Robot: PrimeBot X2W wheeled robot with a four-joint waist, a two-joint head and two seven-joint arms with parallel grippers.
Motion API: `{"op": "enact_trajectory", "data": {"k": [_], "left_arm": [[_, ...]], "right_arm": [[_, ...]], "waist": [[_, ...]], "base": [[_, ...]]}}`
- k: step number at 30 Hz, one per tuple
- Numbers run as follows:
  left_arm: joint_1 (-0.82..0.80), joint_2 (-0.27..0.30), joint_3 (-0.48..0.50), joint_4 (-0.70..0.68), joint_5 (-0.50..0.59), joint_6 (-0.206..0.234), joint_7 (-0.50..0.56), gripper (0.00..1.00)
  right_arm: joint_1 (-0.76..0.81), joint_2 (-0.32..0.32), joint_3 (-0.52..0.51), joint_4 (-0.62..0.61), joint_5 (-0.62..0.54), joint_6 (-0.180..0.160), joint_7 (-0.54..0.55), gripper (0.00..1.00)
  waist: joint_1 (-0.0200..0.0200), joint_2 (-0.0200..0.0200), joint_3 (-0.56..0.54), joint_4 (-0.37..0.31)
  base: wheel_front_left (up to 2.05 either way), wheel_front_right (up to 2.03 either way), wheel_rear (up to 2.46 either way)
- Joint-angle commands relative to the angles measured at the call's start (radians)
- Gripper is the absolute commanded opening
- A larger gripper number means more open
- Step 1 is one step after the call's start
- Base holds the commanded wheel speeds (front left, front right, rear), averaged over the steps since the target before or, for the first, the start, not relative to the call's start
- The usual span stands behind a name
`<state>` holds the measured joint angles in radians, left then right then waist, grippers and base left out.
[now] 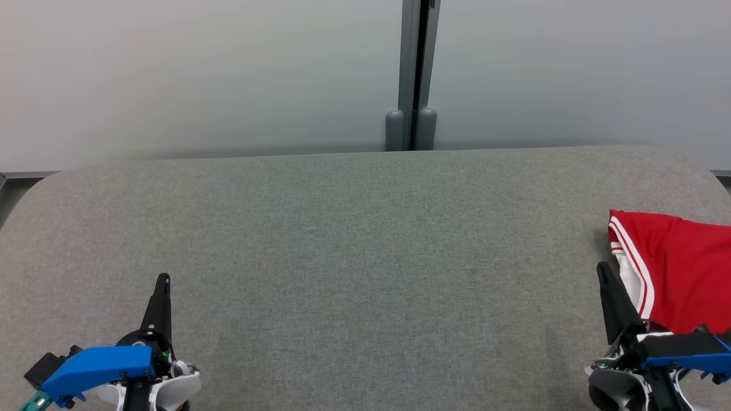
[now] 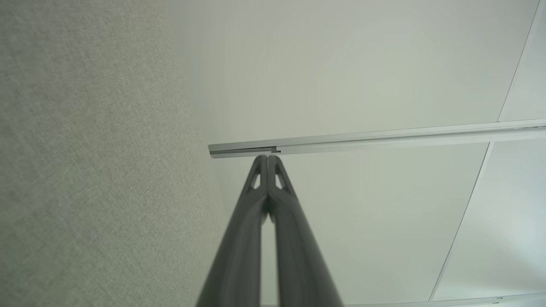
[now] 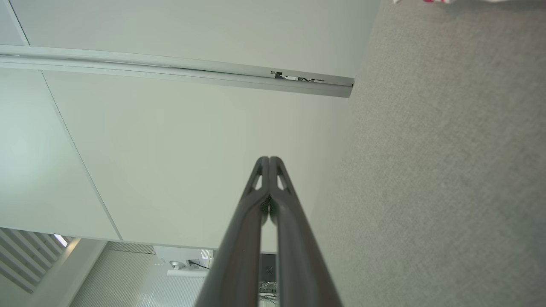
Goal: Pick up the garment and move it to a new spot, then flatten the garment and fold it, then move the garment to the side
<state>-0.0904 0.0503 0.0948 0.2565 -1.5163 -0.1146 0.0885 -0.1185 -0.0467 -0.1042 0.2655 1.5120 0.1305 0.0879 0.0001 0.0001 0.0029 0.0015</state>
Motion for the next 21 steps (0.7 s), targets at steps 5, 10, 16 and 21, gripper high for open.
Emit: {"op": "enact_trajectory", "data": {"k": [5,10,16,21], "left_arm": [[-0.021,0.0,0.013,-0.01,-0.045,-0.012,0.015,0.0],[-0.022,0.0,0.017,-0.013,-0.077,-0.018,0.023,0.0],[-0.023,0.0,0.021,-0.014,-0.098,-0.02,0.029,0.0],[-0.023,0.0,0.021,-0.014,-0.098,-0.019,0.029,0.0]], "right_arm": [[0.014,-0.006,-0.007,-0.015,0.048,0.0,0.016,0.0],[0.015,-0.006,-0.01,-0.02,0.081,0.0,0.025,0.0],[0.017,-0.006,-0.012,-0.024,0.102,0.0,0.03,0.0],[0.017,-0.006,-0.012,-0.024,0.102,0.0,0.03,0.0]], "waist": [[-0.0001,-0.0001,0.0,-0.001],[-0.0001,-0.0001,0.0,-0.001],[-0.0001,-0.0001,0.0,-0.001],[-0.0001,-0.0001,0.0,-0.001]], "base": [[0.0,0.0,0.0],[0.0,0.0,0.0],[0.0,0.0,0.0],[0.0,0.0,0.0]]}}
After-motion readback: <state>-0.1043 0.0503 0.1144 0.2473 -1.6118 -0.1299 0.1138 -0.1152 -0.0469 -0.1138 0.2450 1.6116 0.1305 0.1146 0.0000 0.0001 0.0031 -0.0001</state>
